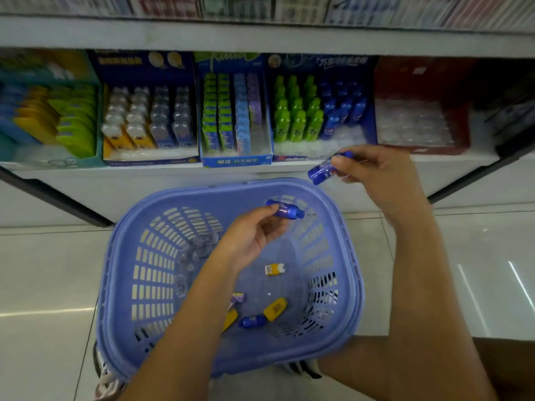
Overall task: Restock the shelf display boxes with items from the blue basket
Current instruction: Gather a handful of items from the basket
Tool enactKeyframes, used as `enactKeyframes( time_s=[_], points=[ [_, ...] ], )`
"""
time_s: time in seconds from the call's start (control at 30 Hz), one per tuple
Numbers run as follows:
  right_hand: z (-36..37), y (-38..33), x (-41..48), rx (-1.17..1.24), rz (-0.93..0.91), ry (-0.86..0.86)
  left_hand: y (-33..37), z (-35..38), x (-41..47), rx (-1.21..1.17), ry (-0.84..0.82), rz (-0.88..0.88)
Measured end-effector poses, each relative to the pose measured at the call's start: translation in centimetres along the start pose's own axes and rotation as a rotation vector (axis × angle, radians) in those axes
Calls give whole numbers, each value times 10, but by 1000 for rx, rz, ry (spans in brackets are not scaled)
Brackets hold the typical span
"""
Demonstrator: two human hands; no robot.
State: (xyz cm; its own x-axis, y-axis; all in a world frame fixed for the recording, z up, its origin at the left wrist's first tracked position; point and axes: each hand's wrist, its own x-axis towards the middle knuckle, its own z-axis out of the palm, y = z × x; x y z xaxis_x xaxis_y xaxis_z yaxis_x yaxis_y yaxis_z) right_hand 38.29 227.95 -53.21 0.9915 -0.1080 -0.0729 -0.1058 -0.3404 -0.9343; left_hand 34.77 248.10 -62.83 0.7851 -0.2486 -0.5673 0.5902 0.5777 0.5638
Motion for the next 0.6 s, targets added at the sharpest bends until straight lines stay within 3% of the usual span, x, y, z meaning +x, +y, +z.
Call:
enactKeyframes(
  time_s=[0.1, 0.17, 0.37, 0.6],
  points=[
    [-26, -11, 33, -144, -68, 200, 14, 22, -11, -71, -72, 22],
    [-35, -14, 60, -277, -109, 220, 18, 32, -15, -79, -86, 32],
    [-30, -11, 105, -588, -240, 58, 23, 51, -18, -164, -45, 99],
    [-27, -8, 124, -777, -157, -85, 24, 51, -16, -177, -44, 126]
  ],
)
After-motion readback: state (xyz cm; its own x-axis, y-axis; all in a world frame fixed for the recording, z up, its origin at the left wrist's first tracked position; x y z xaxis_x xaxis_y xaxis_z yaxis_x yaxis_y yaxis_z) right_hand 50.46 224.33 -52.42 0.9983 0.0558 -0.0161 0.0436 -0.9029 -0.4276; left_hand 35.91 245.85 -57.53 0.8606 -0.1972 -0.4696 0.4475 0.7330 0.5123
